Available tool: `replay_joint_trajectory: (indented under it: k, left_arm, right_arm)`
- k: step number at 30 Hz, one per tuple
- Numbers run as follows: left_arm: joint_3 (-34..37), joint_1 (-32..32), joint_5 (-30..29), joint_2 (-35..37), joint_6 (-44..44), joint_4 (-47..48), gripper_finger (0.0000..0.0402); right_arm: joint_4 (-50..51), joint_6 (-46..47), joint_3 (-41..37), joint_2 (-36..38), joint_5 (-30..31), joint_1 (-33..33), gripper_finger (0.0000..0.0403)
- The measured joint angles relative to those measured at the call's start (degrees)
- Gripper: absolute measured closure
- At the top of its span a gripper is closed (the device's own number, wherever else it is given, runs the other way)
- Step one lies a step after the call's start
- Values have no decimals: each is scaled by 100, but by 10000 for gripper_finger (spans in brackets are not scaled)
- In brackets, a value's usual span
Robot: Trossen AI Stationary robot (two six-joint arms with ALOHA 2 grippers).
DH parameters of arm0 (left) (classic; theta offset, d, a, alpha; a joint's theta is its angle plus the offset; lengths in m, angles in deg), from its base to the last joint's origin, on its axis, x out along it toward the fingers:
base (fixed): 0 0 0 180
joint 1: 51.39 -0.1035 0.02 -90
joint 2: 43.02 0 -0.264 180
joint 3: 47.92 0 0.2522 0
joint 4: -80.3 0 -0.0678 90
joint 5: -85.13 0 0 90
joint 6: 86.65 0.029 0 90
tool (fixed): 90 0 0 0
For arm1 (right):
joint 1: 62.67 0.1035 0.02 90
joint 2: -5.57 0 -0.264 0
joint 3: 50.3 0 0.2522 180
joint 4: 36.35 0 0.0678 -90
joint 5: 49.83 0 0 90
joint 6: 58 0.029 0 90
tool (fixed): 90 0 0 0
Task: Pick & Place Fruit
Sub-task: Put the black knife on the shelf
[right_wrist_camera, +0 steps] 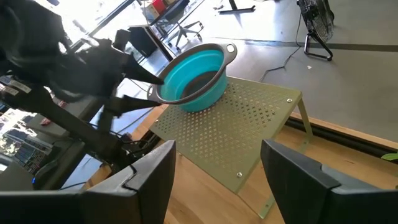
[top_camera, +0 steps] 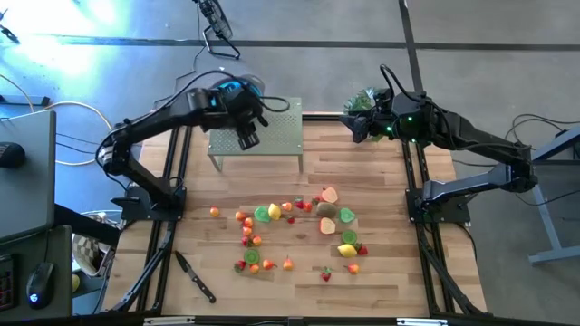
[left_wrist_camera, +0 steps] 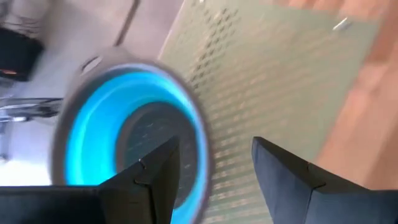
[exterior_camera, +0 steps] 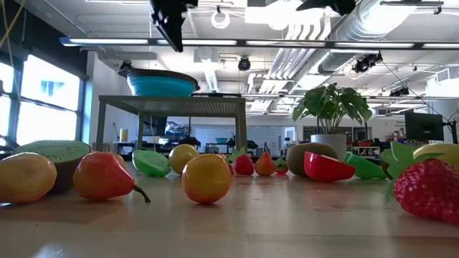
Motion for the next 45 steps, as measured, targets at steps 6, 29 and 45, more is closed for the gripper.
replay_joint_trajectory:
  k: [6,29,45]
  left_arm:
    - [-482,0,263,0,-870,-6,213]
    - [256,1627,1252,808,-706,-1773,351]
    - [2445,3536,625,2489,-1291,-3268,395]
  right_arm:
    - [0,1,0,0,-2,0,174]
    - [-2,-23,0,-2,-591,0,174]
    - [-133,-662,0,-2,-2103,17,174]
